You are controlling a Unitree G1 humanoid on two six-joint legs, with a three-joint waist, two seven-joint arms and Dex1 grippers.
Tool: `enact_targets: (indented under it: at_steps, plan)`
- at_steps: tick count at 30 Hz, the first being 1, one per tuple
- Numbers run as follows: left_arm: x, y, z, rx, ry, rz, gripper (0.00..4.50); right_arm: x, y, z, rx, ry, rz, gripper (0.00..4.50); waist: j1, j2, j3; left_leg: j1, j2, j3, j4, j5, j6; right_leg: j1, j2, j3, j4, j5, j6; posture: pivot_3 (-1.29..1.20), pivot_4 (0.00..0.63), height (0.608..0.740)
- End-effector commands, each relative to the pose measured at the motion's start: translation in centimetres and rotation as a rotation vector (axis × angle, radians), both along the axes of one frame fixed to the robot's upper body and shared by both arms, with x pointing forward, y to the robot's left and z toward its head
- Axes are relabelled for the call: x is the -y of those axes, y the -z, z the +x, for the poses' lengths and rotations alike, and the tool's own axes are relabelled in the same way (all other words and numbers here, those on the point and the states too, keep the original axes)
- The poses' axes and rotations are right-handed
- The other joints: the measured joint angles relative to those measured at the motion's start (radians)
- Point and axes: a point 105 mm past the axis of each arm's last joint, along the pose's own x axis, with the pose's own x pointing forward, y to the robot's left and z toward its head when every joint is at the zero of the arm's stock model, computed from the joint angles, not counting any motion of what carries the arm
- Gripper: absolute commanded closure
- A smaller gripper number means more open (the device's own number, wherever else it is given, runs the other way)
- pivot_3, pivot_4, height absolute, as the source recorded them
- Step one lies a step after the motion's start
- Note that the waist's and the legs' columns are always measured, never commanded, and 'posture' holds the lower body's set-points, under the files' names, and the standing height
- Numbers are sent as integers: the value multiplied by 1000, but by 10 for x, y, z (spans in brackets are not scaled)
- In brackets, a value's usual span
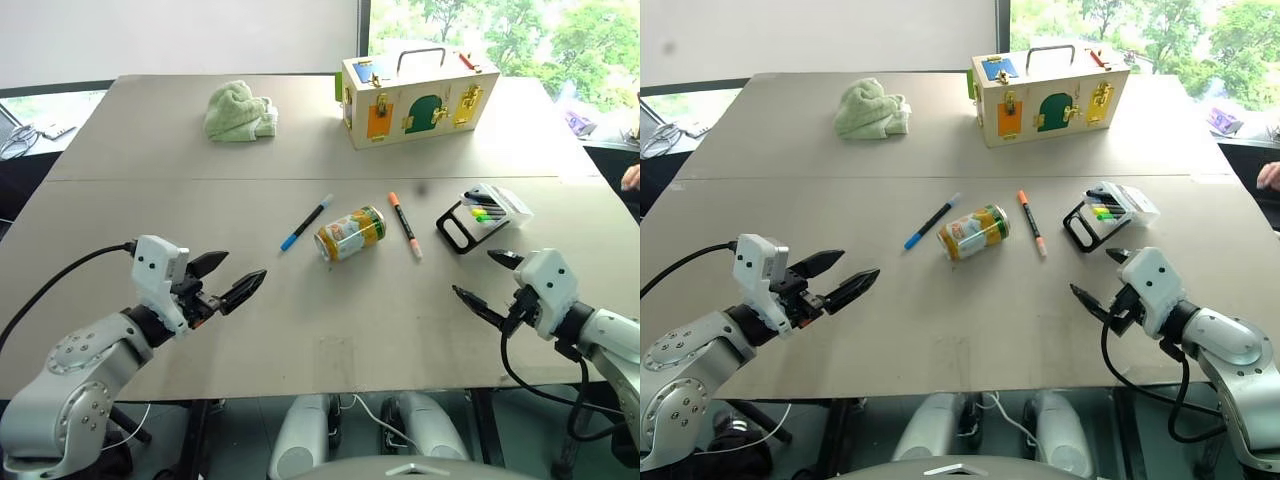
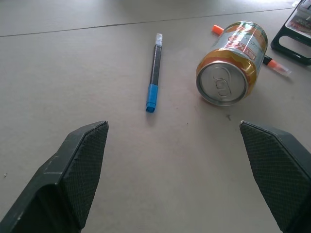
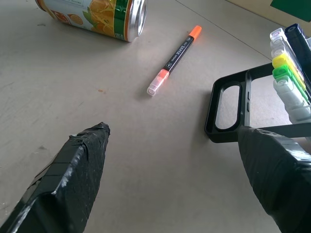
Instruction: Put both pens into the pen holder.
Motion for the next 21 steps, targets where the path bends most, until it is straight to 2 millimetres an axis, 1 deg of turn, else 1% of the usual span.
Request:
enact_targets:
  at_steps: [1, 2, 4, 5, 7, 8, 10, 12, 14, 16, 18, 21]
  plan:
    - [9, -18, 11, 57, 60, 53, 45, -8, -19, -3, 97, -12, 23, 0, 2, 0, 0, 0, 0, 0, 0, 0, 0, 0, 0, 0, 0, 0, 0, 0, 150, 740]
    - [23, -30, 21, 72, 112, 73, 45, -17, -23, -9, 110, -47, 63, 0, 13, 0, 0, 0, 0, 0, -1, 0, 0, 0, 0, 0, 0, 0, 0, 0, 150, 740]
    - [43, -45, 33, 78, 173, 116, 45, -30, -29, -18, 118, -113, 113, 0, 33, 0, 1, -1, 0, -2, -1, 1, -1, 0, 1, -4, 0, 0, 0, 0, 150, 740]
    - [52, -48, 38, 64, 199, 133, 45, -35, -31, -22, 116, -149, 122, 0, 37, 1, 0, -1, 0, -3, -1, 1, -1, 0, 1, -4, 0, 0, 0, 0, 150, 740]
    - [73, -48, 45, -28, 280, 154, 45, -43, -33, -30, 101, -205, 145, 0, 38, 1, 0, -1, 0, -1, 0, 1, -1, 1, 1, -3, 0, 1, 2, 0, 150, 740]
    - [80, -50, 51, -39, 291, 184, 45, -45, -35, -33, 96, -224, 146, 0, 38, 1, 0, 0, 0, 0, 1, 0, 0, 2, 1, -2, -1, 3, 5, 0, 150, 740]
    - [96, -56, 61, -95, 335, 198, 45, -48, -37, -35, 97, -246, 136, 0, 38, 0, 0, -1, 0, 0, 1, 0, 1, 3, 1, -2, -3, 3, 6, 0, 150, 740]
    - [109, -57, 70, -174, 368, 244, 45, -47, -38, -34, 94, -239, 128, 0, 39, -2, 1, -2, 0, 0, 1, 2, 6, 3, 2, -2, -3, 3, 6, 0, 150, 740]
    - [118, -56, 78, -206, 404, 381, 45, -47, -39, -37, 90, -244, 109, 0, 39, -2, 1, -1, 0, -1, 1, 3, 6, 3, 3, -2, -2, 3, 6, 0, 150, 740]
    - [123, -56, 91, -221, 412, 457, 45, -45, -38, -38, 91, -241, 91, 0, 39, -1, 1, -1, 0, 0, 1, 3, 5, 3, 4, -2, -2, 3, 5, 0, 150, 740]
    - [133, -52, 104, -244, 449, 483, 45, -42, -37, -36, 99, -212, 90, 0, 39, -1, 1, -1, 0, 0, 1, 3, 5, 3, 4, -1, -2, 3, 5, 0, 150, 740]
    - [148, -43, 116, -291, 510, 498, 45, -42, -36, -37, 102, -190, 112, 0, 39, -1, 1, -1, 0, 0, 2, 3, 5, 3, 4, 0, -2, 3, 5, 0, 150, 740]
